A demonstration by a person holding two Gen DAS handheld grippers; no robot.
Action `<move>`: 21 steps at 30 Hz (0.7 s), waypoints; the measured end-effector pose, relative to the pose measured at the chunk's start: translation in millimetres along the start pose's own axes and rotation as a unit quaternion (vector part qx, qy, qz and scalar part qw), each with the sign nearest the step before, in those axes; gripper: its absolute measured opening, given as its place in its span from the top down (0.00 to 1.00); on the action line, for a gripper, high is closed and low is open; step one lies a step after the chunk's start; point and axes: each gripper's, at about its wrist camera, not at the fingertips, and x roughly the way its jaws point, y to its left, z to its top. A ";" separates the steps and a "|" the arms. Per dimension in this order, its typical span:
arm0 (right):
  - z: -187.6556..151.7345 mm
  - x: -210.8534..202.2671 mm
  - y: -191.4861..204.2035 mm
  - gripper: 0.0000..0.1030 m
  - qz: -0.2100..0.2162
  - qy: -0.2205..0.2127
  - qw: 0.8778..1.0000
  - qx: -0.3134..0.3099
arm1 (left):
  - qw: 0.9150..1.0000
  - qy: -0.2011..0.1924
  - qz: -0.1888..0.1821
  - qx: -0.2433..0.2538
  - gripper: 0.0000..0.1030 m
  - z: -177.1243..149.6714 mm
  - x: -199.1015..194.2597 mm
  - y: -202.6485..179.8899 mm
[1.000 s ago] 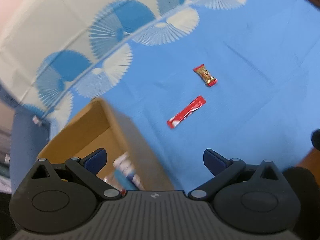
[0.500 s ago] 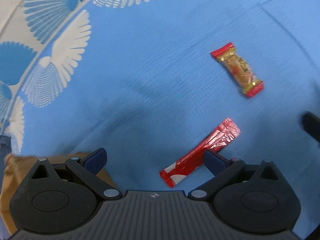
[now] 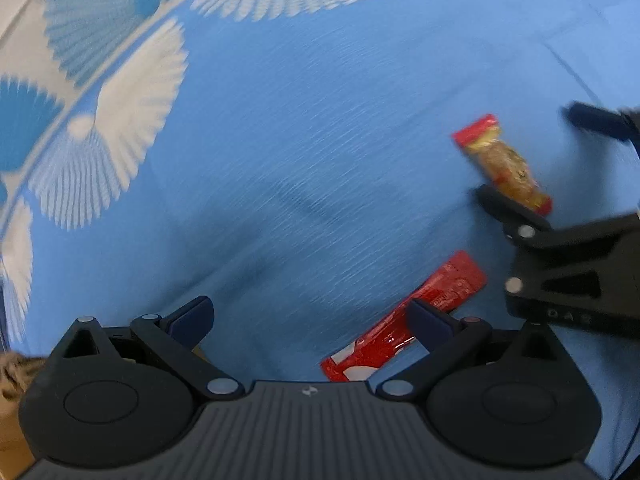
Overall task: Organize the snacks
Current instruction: 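Grasp the red stick pack with the left tool while the right tool grasps the red-gold candy bar, then carry the red stick pack and candy bar over the box with both tools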
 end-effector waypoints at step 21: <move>-3.0 -15.2 5.0 0.77 0.045 -0.028 0.998 -0.040 | 0.994 -0.007 -0.108 -0.010 0.84 -12.6 -21.2 -24.4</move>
